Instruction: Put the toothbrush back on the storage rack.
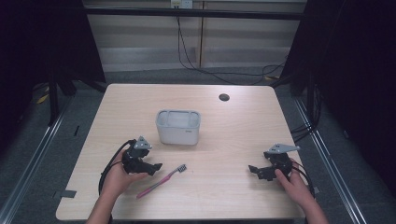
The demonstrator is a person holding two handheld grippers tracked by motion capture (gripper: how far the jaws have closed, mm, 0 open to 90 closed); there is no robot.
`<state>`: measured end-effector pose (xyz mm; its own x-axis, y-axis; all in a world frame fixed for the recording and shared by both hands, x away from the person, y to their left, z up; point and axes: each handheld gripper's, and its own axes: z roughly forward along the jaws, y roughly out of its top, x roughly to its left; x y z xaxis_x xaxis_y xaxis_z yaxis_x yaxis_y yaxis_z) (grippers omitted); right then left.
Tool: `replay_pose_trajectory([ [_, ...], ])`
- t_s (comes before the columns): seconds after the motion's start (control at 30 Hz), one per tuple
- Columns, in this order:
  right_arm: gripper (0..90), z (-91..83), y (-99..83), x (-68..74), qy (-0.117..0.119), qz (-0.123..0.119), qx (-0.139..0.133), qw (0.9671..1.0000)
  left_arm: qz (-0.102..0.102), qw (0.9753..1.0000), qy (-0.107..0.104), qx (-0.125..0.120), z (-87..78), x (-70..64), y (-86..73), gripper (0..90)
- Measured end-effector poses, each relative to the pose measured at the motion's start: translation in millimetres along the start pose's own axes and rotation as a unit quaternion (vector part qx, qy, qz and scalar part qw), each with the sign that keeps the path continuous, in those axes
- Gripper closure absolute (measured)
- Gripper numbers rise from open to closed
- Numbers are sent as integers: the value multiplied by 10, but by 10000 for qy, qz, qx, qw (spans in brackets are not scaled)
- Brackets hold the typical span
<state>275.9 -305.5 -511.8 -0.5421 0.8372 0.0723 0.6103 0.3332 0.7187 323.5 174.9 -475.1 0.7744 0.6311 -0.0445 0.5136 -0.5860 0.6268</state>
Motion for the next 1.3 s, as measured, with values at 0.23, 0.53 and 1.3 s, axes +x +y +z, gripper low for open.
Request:
replay_pose_trajectory([
  [0.23,83,16,5,38,-141,-166,65,9997,48,10000,-57,-14,-62,-51,77,239],
  [0.53,83,15,5,39,-139,-154,66,9998,93,9996,-193,157,-88,-102,142,243],
  [1.3,83,15,4,39,-134,-144,67,9998,396,9952,-435,787,31,-325,299,347],
])
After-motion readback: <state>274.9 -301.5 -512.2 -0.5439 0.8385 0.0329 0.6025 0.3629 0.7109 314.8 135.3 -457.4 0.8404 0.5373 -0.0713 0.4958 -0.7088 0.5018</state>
